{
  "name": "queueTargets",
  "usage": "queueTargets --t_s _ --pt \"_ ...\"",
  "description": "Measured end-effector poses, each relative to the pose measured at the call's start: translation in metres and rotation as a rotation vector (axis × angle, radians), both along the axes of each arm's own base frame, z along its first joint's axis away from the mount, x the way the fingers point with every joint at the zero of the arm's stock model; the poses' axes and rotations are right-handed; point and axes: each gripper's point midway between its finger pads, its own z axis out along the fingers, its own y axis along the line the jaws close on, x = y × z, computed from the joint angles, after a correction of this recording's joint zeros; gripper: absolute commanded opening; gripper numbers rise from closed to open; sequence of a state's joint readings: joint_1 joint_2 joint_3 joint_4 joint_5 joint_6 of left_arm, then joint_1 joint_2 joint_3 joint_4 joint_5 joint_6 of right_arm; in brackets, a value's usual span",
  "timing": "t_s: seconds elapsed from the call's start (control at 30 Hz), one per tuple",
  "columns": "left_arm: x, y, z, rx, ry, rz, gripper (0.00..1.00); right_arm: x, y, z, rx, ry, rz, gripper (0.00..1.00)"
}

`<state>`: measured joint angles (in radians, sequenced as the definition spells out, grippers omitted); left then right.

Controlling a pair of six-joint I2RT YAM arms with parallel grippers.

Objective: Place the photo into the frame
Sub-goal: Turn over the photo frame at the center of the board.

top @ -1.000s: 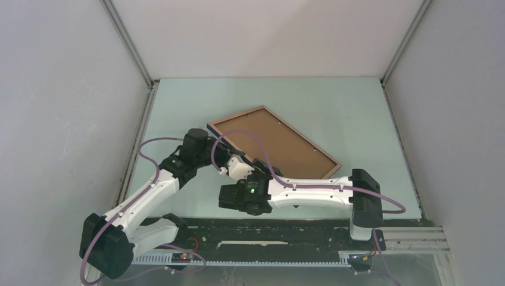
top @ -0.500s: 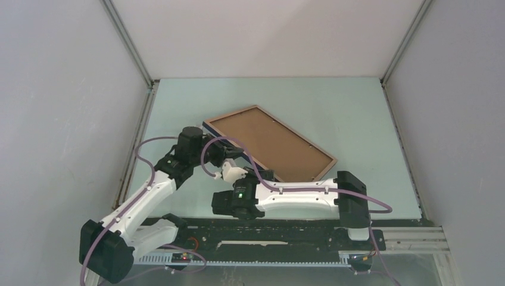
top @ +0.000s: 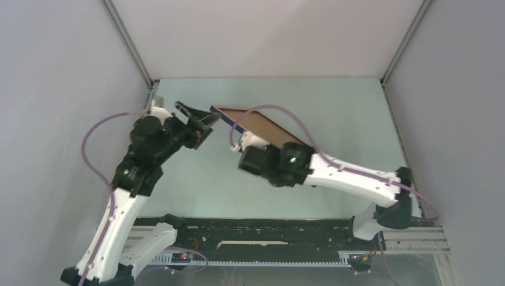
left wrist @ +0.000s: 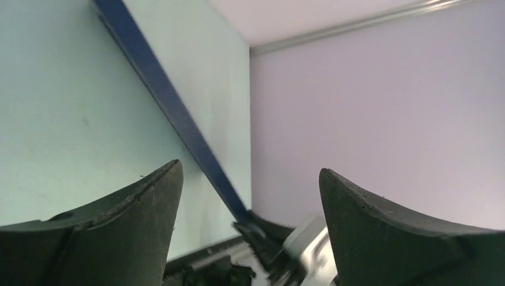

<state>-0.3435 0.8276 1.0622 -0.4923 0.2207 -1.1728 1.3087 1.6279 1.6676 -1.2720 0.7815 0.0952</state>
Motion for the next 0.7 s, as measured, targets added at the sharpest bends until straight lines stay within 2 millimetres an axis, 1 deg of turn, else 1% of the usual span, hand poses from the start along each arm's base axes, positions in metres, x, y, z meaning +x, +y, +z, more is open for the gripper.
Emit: queueTargets --t_s 0.07,0.1,0.13,0.2,0.3,0.33,0.4,0.47,0.53,0.7 --pt "-0.011 0.021 0.025 0.045 -0.098 0.074 0.93 0.005 -0.014 0.02 0.071 0.052 0.021 0.0" --pt "-0.02 0.033 0.035 0.06 -0.152 0.115 0.97 0.008 -0.018 0.027 0.102 0.072 0.027 0.0" --pt "-0.028 0.043 0.042 0.073 -0.191 0.151 0.99 0.01 -0.023 0.035 0.135 0.089 0.031 0.0" --pt "-0.05 0.07 0.057 0.098 -0.289 0.244 1.0 0.013 -0.027 0.045 0.202 0.129 0.044 0.0" --pt "-0.081 0.104 0.084 0.112 -0.423 0.364 1.0 0.012 -0.027 0.053 0.286 0.191 0.082 0.0" --pt "-0.087 0.112 0.093 0.119 -0.454 0.393 1.0 0.012 -0.026 0.055 0.311 0.21 0.094 0.0" --pt "-0.092 0.121 0.104 0.138 -0.488 0.431 1.0 0.017 -0.025 0.059 0.376 0.251 0.111 0.0" --pt "-0.088 0.122 0.102 0.165 -0.483 0.438 1.0 0.025 -0.025 0.064 0.45 0.288 0.117 0.0" --pt "-0.078 0.119 0.093 0.203 -0.445 0.428 1.0 0.039 -0.027 0.072 0.543 0.314 0.104 0.0" --pt "-0.048 0.099 0.064 0.27 -0.338 0.352 1.0 0.083 -0.042 0.091 0.744 0.343 0.028 0.0"
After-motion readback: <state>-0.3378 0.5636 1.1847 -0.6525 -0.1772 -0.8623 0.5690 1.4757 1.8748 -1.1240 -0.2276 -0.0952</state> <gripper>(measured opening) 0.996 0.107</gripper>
